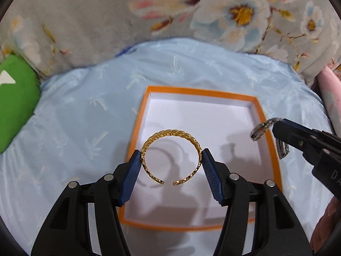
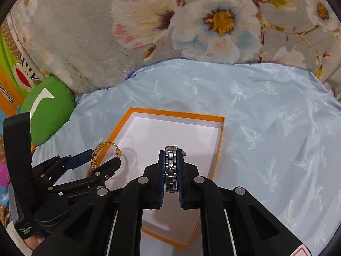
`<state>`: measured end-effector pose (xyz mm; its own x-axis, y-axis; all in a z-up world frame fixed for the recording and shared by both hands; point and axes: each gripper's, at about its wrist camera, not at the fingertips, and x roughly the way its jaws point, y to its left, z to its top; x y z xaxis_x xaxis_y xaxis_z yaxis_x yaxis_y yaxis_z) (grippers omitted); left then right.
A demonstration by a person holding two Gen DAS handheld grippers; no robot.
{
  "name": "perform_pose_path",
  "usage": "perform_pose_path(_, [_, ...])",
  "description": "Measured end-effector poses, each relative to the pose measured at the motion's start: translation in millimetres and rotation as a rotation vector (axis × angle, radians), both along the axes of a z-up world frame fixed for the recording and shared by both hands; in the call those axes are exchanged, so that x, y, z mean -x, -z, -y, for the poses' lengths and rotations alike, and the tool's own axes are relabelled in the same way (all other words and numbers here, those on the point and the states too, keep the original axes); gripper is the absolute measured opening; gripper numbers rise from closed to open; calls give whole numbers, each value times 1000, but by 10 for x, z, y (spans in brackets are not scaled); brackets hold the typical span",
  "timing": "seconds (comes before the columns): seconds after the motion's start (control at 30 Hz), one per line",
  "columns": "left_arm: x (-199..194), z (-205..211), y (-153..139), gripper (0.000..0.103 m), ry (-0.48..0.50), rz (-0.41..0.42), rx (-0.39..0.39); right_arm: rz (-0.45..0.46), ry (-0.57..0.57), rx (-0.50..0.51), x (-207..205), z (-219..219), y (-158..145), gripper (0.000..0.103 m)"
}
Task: Organize jewelry
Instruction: 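Lower the cuff and watch into the orange box and open both tools, then withdraw both tools from the box back toward the jewelry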
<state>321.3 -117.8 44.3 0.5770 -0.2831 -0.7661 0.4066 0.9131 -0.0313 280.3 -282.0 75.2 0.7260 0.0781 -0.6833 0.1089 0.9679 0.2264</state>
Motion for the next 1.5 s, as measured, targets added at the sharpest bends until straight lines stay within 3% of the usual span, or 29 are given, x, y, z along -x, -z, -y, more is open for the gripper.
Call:
perform_pose_path(0.27, [-63, 64, 348, 57, 17, -62, -46, -40, 13, 22, -291, 158, 272, 9])
perform_pose_path(0.4, [86, 72, 389, 57, 22, -29, -87, -40, 4, 36, -302, 178, 316, 10])
perform_pose_path(0.47, [143, 58, 389, 58, 25, -40, -90, -39, 6, 48, -279, 181, 320, 22])
perform_pose_path(0.57, [242, 26, 387, 58, 34, -59, -93, -20, 22, 50, -118, 194, 303, 31])
perform_pose_path(0.93, [779, -111, 375, 58, 27, -94, -94, -2, -30, 23, 552, -20, 288, 31])
perform_pose_path(1.33, [1244, -158, 316, 56, -23, -172, -13, -63, -32, 106, 525, -255, 483, 31])
perform_pose_path(1.5, [1277, -249, 170, 57, -37, -118, 9, -20, -11, 110, 786, -212, 311, 31])
